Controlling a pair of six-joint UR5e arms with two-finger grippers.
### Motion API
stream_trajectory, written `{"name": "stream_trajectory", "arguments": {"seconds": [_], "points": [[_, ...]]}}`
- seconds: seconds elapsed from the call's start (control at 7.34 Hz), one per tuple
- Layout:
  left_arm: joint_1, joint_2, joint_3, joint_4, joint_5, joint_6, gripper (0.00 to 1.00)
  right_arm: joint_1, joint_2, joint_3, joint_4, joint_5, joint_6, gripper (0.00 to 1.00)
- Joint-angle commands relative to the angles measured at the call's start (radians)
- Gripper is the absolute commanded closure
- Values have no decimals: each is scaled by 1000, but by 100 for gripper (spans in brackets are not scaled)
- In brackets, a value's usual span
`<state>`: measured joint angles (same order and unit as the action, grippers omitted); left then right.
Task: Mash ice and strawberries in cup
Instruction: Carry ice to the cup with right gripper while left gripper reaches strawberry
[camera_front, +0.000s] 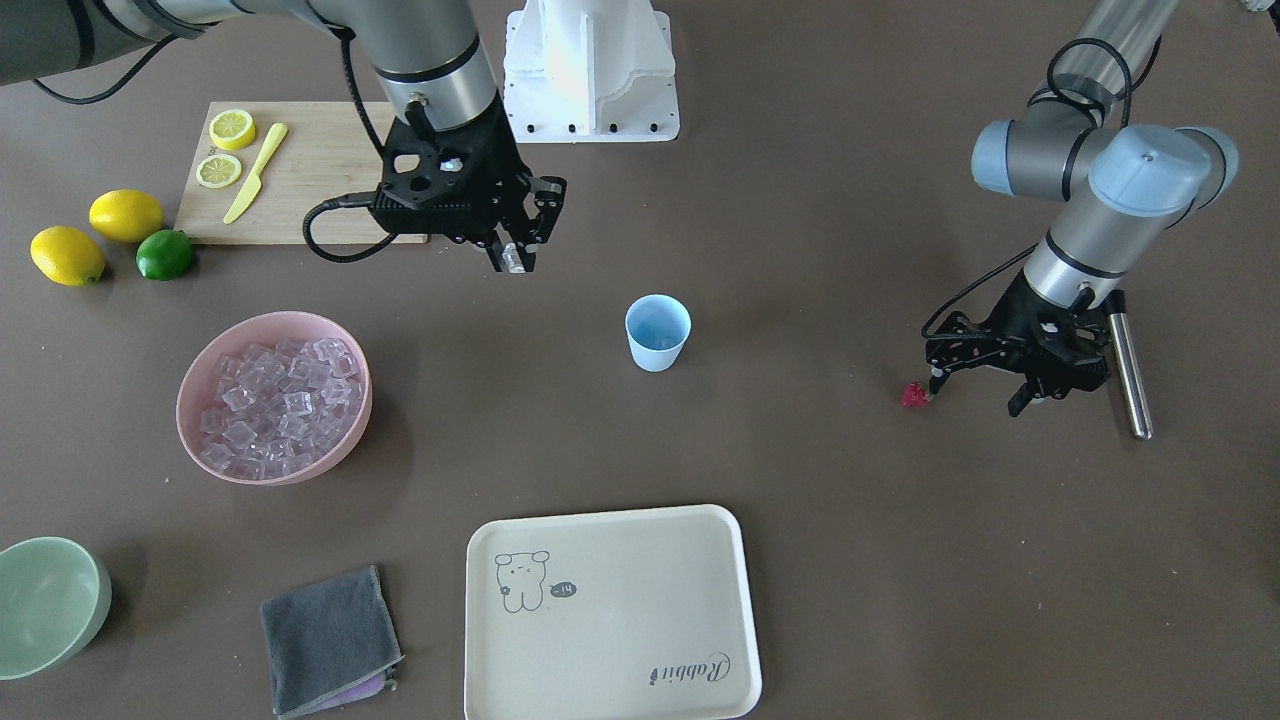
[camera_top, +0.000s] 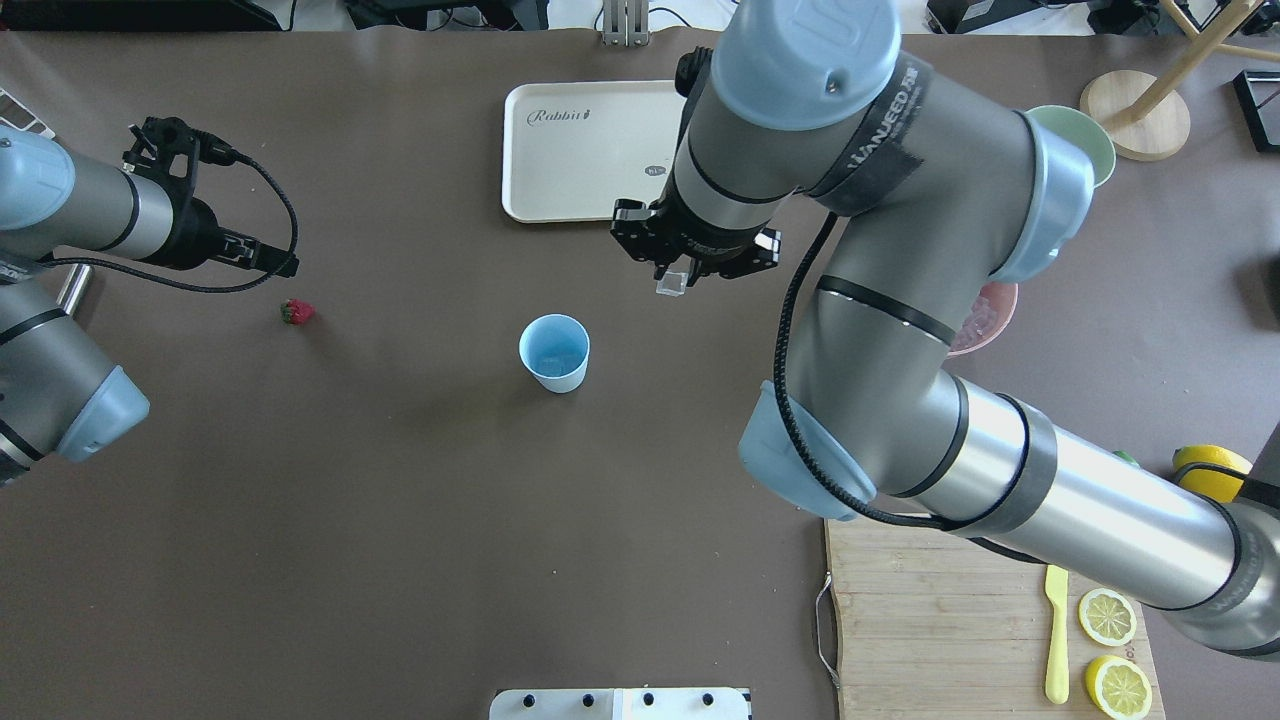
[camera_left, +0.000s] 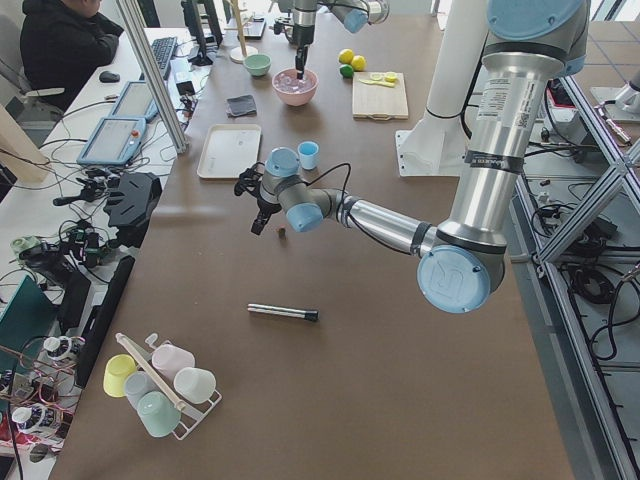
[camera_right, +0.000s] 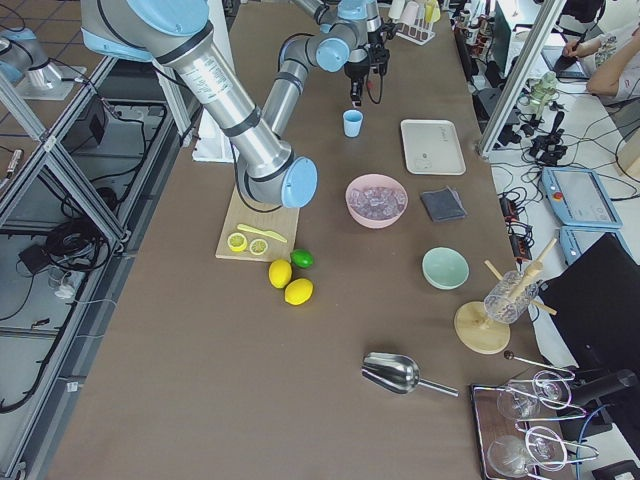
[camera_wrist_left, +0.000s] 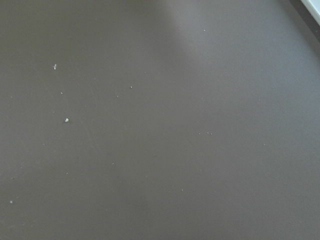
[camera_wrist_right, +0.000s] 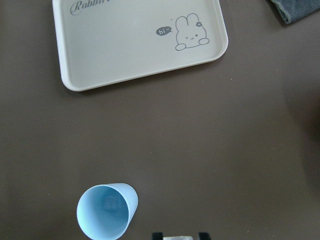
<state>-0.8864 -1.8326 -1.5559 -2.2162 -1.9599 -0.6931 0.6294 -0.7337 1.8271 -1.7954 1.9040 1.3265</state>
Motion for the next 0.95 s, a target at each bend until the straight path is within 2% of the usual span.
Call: {"name": "stream_trajectory", "arguments": {"seconds": [0.0,0.14,0.41,0.82], "points": [[23,-37,60,-3,12,-11,2,-78,92,-102,2,-93,77,87],[38,-37,62,-3,19,-19,2,-92,150,-185,4,-104,94,87],[63,-54,85,-5,41,-16,2,-103,155,-221,8,-129,112,87],[75,-56,96,-8,41,-16,2,-105,160,-313,108,-157,115,87]]}}
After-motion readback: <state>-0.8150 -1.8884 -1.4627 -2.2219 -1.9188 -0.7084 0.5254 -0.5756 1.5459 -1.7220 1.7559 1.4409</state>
